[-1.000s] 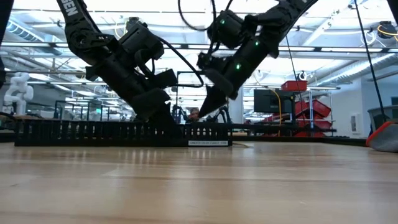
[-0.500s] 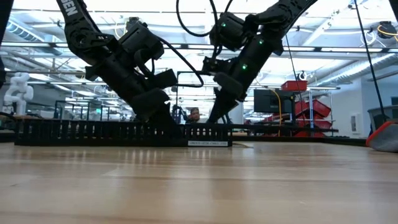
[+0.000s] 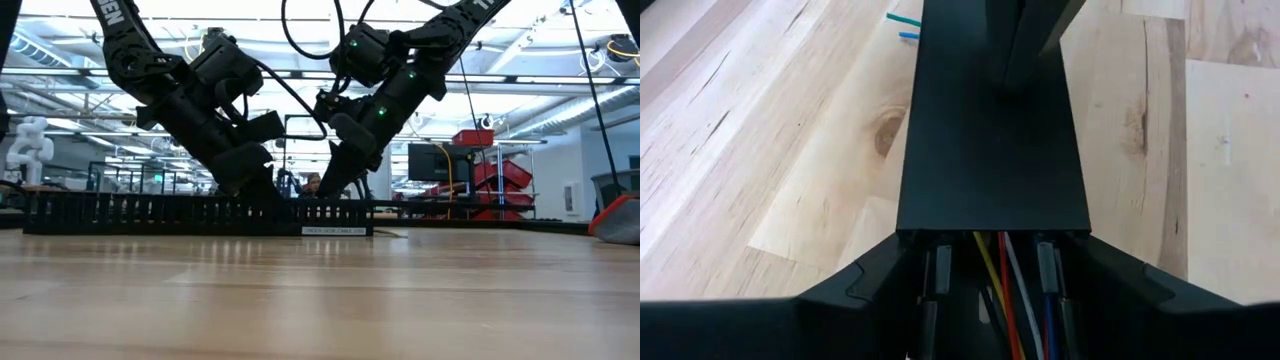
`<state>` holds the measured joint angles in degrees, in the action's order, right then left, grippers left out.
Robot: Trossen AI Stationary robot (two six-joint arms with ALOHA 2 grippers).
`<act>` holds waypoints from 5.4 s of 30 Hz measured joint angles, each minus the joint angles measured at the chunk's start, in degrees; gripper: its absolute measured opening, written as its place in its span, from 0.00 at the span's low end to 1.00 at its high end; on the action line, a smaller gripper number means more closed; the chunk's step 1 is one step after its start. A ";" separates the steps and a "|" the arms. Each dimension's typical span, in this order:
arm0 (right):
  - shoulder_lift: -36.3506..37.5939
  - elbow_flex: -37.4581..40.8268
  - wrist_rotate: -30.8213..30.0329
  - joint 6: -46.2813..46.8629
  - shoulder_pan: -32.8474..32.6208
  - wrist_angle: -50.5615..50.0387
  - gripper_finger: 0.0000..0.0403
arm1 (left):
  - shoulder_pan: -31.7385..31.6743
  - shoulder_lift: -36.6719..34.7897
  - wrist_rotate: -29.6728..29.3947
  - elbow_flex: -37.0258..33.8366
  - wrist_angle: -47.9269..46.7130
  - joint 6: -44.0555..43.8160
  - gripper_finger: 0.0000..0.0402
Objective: Ziptie cables
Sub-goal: Close the black cable duct
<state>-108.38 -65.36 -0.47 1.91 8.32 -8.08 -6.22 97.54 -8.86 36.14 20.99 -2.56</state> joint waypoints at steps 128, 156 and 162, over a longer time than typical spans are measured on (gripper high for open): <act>-0.82 0.28 4.03 3.74 0.03 2.40 0.00 | 3.26 -3.39 -2.80 -3.96 2.26 -3.07 0.54; 1.44 0.20 0.33 1.95 0.54 -0.78 0.00 | 2.59 -3.85 -3.17 -3.76 0.99 -2.52 0.55; 1.42 0.18 0.15 1.95 0.61 -0.72 0.00 | 2.08 -3.86 -3.17 -3.00 0.20 -2.50 0.55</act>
<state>-106.96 -65.18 -0.32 3.86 8.93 -8.80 -4.14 93.68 -12.03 33.14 21.19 -5.06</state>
